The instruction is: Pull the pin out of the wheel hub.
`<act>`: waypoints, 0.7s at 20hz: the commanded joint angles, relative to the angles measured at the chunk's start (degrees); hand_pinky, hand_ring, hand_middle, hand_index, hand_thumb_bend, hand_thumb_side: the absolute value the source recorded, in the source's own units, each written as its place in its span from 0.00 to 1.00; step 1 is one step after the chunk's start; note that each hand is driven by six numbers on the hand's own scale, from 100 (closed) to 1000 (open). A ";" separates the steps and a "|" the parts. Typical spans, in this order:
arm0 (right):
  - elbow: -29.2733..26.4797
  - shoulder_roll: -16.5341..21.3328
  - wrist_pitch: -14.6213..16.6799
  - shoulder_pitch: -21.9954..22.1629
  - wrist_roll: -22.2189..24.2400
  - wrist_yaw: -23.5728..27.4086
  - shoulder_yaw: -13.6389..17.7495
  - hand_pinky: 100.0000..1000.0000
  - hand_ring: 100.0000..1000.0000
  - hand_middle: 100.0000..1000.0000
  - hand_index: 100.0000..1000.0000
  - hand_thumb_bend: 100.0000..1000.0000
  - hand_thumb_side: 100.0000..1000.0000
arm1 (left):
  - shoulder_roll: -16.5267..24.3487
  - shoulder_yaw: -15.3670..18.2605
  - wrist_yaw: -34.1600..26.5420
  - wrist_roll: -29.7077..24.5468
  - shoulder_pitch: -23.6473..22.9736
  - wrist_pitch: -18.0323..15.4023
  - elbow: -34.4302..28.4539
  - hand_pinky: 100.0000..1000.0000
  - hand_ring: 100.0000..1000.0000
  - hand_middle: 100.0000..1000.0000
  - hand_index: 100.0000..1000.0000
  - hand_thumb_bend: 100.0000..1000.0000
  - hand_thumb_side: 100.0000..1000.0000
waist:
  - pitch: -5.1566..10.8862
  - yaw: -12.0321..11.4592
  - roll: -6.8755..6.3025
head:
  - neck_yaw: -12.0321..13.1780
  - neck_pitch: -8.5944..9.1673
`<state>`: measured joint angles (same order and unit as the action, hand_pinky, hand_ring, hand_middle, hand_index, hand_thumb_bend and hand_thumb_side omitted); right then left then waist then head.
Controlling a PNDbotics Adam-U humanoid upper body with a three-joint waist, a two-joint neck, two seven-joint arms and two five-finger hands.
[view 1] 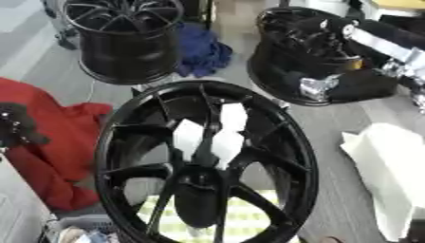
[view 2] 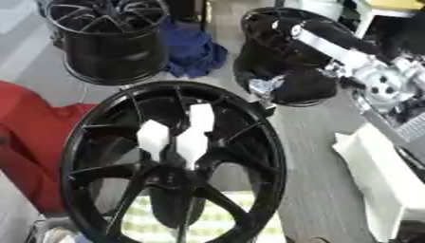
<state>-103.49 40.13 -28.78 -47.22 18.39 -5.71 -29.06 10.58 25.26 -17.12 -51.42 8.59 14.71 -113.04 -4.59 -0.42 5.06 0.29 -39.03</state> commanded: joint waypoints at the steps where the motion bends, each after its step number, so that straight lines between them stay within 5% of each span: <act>1: 3.84 -2.77 -2.40 -3.92 2.67 -0.69 -3.53 0.81 0.87 0.88 0.96 0.31 0.36 | 0.88 -0.27 0.10 -0.55 0.29 0.38 -0.72 0.68 0.55 0.55 0.75 0.00 0.79 | 0.98 0.15 -0.39 | -0.19 -0.24; 8: 13.12 -11.95 -6.22 -12.88 8.38 -5.71 -7.63 0.82 0.87 0.87 0.96 0.32 0.36 | 0.70 0.17 0.23 -0.55 0.31 0.24 -0.62 0.68 0.55 0.55 0.75 0.00 0.79 | 0.79 1.01 -0.62 | 0.37 0.08; 14: 20.91 -16.56 -3.26 -14.88 13.18 -10.33 -7.66 0.81 0.86 0.87 0.96 0.32 0.36 | 0.59 0.20 0.49 -0.55 0.21 0.12 -0.47 0.68 0.55 0.55 0.75 0.00 0.80 | 0.79 1.02 -0.69 | 0.38 0.09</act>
<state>-83.82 23.68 -32.56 -60.69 30.43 -14.81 -37.43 10.58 25.29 -16.81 -51.38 8.52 14.57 -112.98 -4.59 0.51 4.79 0.58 -39.18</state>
